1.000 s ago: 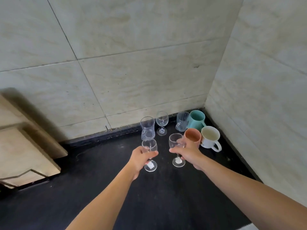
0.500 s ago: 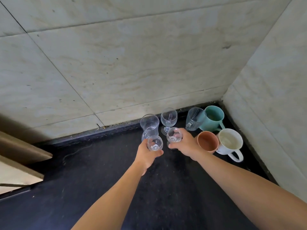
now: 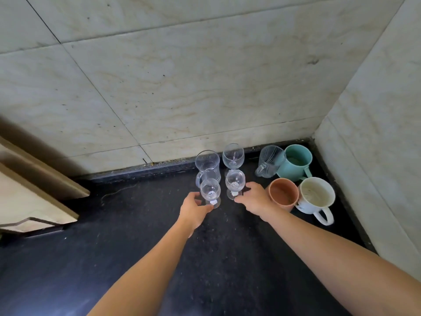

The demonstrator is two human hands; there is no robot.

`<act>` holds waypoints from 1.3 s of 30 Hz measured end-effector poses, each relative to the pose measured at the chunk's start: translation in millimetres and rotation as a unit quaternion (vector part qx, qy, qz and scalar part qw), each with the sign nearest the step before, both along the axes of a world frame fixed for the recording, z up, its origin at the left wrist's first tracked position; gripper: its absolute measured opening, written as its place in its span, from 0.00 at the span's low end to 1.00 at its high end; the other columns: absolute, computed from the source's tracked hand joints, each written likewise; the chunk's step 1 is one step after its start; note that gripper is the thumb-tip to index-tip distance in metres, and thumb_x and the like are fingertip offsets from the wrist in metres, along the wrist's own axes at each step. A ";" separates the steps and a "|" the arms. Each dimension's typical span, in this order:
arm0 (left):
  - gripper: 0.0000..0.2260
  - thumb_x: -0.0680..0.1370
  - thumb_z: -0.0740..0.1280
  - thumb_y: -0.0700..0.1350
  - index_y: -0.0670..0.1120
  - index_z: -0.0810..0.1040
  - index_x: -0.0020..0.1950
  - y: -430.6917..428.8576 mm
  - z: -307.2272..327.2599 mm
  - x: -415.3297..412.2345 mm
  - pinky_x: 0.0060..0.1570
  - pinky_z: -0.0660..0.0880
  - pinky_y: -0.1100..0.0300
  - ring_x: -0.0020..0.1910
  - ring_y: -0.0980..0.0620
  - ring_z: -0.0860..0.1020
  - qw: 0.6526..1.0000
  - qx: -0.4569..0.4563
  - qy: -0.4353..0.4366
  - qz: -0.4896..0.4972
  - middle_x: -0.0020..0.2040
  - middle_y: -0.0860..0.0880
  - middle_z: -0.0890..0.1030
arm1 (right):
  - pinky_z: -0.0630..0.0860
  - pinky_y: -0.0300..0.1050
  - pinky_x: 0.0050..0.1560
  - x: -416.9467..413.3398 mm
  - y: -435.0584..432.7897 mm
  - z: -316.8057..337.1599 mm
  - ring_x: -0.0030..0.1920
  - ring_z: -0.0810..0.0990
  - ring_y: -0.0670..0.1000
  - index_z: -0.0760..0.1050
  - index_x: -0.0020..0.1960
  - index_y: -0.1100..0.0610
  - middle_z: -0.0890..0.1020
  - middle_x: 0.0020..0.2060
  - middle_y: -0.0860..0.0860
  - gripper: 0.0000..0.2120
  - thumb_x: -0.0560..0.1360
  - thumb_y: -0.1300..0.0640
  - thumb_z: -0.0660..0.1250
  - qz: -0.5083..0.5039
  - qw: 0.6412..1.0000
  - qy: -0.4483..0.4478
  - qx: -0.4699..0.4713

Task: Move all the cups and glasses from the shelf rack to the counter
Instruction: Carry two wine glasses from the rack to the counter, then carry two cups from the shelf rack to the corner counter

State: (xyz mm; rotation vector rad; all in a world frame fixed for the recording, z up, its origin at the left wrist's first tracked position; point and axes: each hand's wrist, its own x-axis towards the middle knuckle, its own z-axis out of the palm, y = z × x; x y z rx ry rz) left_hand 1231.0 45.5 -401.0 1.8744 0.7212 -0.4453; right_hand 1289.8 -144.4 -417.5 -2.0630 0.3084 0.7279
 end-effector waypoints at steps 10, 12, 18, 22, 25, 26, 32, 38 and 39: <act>0.10 0.74 0.64 0.42 0.46 0.78 0.54 8.1 63.9 -153.4 0.27 0.71 0.64 0.38 0.51 0.78 0.985 0.155 0.012 0.069 0.46 0.49 0.78 | 0.75 0.48 0.56 -79.8 28.9 60.9 0.57 0.79 0.55 0.76 0.64 0.53 0.81 0.59 0.51 0.20 0.73 0.50 0.67 0.381 0.915 -0.094 -0.095; 0.10 0.74 0.65 0.42 0.46 0.79 0.54 14.7 77.3 -193.0 0.34 0.73 0.62 0.40 0.50 0.77 0.978 0.184 0.016 0.093 0.46 0.50 0.78 | 0.75 0.50 0.57 -103.9 47.4 76.2 0.57 0.79 0.55 0.75 0.63 0.53 0.82 0.57 0.51 0.19 0.73 0.51 0.66 0.438 0.886 -0.121 -0.092; 0.11 0.73 0.65 0.42 0.45 0.81 0.54 38.5 115.6 -330.7 0.47 0.74 0.59 0.51 0.45 0.80 0.949 0.251 0.026 0.192 0.48 0.47 0.83 | 0.75 0.49 0.55 -204.4 118.4 116.0 0.56 0.78 0.54 0.74 0.64 0.51 0.81 0.57 0.50 0.18 0.76 0.50 0.64 0.584 0.782 -0.200 -0.083; 0.11 0.71 0.65 0.43 0.47 0.81 0.52 44.4 135.0 -445.1 0.50 0.75 0.56 0.51 0.46 0.80 0.924 0.277 0.040 0.259 0.48 0.47 0.83 | 0.76 0.50 0.54 -298.7 162.6 138.2 0.56 0.78 0.54 0.74 0.65 0.51 0.81 0.57 0.50 0.18 0.76 0.51 0.63 0.669 0.699 -0.244 -0.065; 0.10 0.72 0.65 0.43 0.47 0.81 0.50 42.7 145.5 -538.4 0.48 0.75 0.57 0.50 0.46 0.80 0.906 0.294 0.053 0.300 0.48 0.47 0.84 | 0.77 0.50 0.50 -381.2 190.3 151.6 0.54 0.79 0.54 0.75 0.63 0.51 0.82 0.56 0.50 0.16 0.76 0.51 0.63 0.723 0.633 -0.273 -0.048; 0.10 0.72 0.65 0.43 0.47 0.81 0.51 41.8 148.8 -570.4 0.48 0.76 0.57 0.50 0.45 0.80 0.900 0.296 0.061 0.316 0.49 0.47 0.84 | 0.77 0.50 0.50 -410.5 198.6 155.6 0.53 0.80 0.55 0.75 0.62 0.50 0.82 0.55 0.50 0.15 0.76 0.51 0.64 0.736 0.615 -0.280 -0.041; 0.10 0.72 0.65 0.43 0.48 0.81 0.51 29.3 166.8 -771.6 0.49 0.77 0.55 0.50 0.45 0.80 0.858 0.301 0.094 0.406 0.50 0.46 0.83 | 0.74 0.50 0.58 -604.6 234.6 174.0 0.60 0.77 0.55 0.74 0.65 0.49 0.80 0.59 0.52 0.18 0.76 0.49 0.64 0.800 0.515 -0.308 -0.010; 0.10 0.74 0.66 0.44 0.46 0.81 0.54 7.2 179.6 -952.1 0.53 0.78 0.54 0.52 0.47 0.80 0.798 0.298 0.119 0.511 0.53 0.46 0.83 | 0.74 0.50 0.58 -789.4 256.8 196.5 0.60 0.78 0.55 0.75 0.64 0.48 0.81 0.60 0.51 0.18 0.75 0.47 0.64 0.849 0.413 -0.327 0.037; 0.09 0.75 0.66 0.44 0.46 0.81 0.53 2.3 180.0 -976.0 0.53 0.78 0.53 0.52 0.47 0.80 0.789 0.292 0.122 0.526 0.52 0.46 0.83 | 0.75 0.49 0.57 -815.5 259.7 199.8 0.59 0.78 0.55 0.75 0.64 0.48 0.81 0.59 0.50 0.18 0.75 0.47 0.64 0.856 0.394 -0.332 0.045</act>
